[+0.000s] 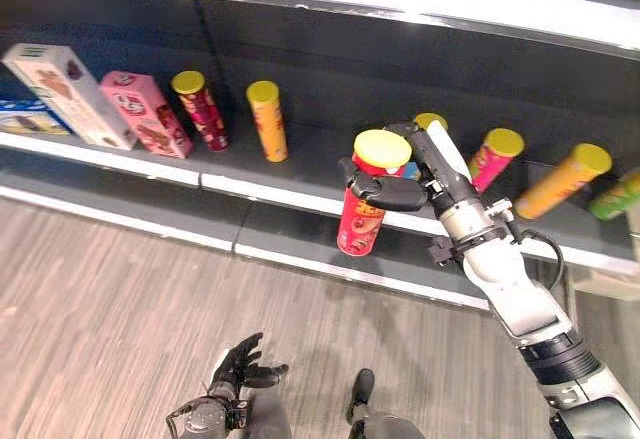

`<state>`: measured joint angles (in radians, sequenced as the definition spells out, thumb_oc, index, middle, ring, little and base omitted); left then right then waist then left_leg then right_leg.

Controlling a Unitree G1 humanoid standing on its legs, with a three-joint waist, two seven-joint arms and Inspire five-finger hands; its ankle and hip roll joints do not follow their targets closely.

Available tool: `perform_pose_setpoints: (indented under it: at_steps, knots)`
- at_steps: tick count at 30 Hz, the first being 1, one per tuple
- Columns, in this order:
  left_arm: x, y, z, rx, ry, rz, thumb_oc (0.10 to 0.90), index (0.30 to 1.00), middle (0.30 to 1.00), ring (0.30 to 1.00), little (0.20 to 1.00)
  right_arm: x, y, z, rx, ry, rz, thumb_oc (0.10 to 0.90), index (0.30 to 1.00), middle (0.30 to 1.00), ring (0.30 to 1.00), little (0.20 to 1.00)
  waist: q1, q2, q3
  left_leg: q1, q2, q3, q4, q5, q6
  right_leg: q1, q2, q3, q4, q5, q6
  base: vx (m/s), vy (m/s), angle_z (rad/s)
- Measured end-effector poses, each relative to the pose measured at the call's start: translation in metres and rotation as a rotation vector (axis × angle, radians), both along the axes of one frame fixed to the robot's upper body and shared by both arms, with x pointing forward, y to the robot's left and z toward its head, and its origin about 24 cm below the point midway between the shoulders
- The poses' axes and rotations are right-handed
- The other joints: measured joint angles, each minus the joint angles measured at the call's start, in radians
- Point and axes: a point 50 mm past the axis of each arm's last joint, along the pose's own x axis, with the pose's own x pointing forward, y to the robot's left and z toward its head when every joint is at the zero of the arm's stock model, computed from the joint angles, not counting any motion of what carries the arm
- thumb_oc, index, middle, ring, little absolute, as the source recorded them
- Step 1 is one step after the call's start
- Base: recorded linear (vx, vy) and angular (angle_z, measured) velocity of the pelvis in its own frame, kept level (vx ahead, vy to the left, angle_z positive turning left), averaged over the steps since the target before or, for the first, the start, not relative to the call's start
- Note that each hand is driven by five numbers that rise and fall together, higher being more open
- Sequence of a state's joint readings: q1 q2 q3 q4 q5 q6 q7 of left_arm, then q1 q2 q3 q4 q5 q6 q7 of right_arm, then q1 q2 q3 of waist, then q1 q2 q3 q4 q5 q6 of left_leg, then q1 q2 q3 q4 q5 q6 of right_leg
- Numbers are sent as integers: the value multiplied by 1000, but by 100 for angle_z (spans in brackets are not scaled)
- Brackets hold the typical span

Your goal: Put the goods on the table back onto the shelves and tidy them up.

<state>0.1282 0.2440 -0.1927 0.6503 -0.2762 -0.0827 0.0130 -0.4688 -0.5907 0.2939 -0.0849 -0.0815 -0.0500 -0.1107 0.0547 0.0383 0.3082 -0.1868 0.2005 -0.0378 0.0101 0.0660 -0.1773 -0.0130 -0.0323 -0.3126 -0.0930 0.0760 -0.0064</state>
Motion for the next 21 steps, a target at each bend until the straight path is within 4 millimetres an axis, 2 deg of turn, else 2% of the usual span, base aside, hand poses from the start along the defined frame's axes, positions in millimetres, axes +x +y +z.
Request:
perform_pose_setpoints:
  at_steps: [2,3,4,6,7,11,16,19,21]
  knots:
    - [-7,0,-4,1,28,0,800,900,900,900,900,0,1,1,2,-22,-18,400,300,300,300,300,-1,5,12,35,-31,-22,-79,10,7,-6,3,21,0,4,1,144,215,-71]
    - [-19,2,-9,3,77,12,800,900,900,900,900,3,-4,-5,-5,-24,-76,400,300,300,300,300,-22,14,26,71,-81,1,-105,78,83,-4,-12,77,0,7,37,139,372,-78]
    - [-15,2,-5,1,48,6,800,900,900,900,900,6,-12,-7,-3,-16,-121,400,300,300,300,300,-31,14,26,74,-122,10,-100,78,105,-2,-53,78,0,10,56,97,410,-59]
    - [-5,10,19,25,-69,-32,800,900,900,900,900,11,-14,-4,-22,-62,-191,400,300,300,300,300,-2,27,35,78,-176,57,-100,60,148,-19,-109,117,1,26,82,33,313,-28]
    - [11,19,36,56,-159,-47,800,900,900,900,900,22,-14,11,-55,-130,-246,400,300,300,300,300,15,62,54,58,-222,80,-99,59,162,-45,-152,126,0,38,104,8,200,-34]
    - [21,32,47,82,-200,-44,800,900,900,900,900,31,-13,27,-110,-212,-315,400,300,300,300,300,50,55,72,24,-237,75,-99,59,168,-76,-167,123,0,44,115,17,83,3]
    - [18,20,40,73,-167,-77,800,900,900,900,900,31,-13,34,-125,-287,-368,400,300,300,300,300,95,47,90,10,-230,40,-99,63,172,-73,-163,123,0,36,131,-15,9,19]
    - [17,17,37,62,-159,-75,800,900,900,900,900,39,-17,39,-154,-325,-427,400,300,300,300,300,98,42,101,-6,-226,27,-99,68,171,-81,-158,115,0,32,137,-22,-9,12]
    - [19,14,46,54,-184,-84,800,900,900,900,900,41,-24,42,-175,-352,-488,400,300,300,300,300,101,42,114,-16,-225,18,-99,74,170,-87,-156,103,0,32,137,-28,-22,10]
